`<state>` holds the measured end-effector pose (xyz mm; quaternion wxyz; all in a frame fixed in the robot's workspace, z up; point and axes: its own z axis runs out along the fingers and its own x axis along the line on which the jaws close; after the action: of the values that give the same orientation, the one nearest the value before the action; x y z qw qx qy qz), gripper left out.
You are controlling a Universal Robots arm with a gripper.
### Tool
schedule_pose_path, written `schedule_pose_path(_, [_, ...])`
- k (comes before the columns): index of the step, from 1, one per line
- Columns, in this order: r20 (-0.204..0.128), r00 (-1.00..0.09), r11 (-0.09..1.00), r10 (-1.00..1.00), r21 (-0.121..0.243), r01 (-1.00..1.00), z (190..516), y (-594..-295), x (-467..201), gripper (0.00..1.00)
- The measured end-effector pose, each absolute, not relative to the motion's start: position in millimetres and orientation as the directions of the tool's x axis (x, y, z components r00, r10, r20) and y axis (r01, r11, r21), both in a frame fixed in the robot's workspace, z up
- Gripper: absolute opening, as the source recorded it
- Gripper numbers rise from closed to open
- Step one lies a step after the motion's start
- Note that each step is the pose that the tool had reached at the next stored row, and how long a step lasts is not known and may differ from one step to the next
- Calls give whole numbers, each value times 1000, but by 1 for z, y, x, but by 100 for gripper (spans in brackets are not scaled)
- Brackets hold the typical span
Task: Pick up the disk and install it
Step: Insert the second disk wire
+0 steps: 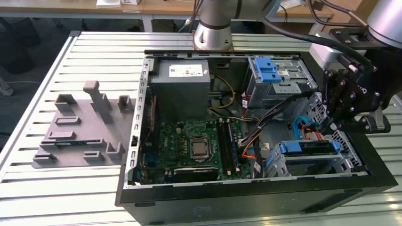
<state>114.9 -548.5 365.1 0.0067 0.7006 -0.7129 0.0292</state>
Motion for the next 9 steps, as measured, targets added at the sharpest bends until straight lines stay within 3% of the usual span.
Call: schedule_pose_path(9, [49, -18, 17, -999, -32, -999, 366, -548, 103, 11])
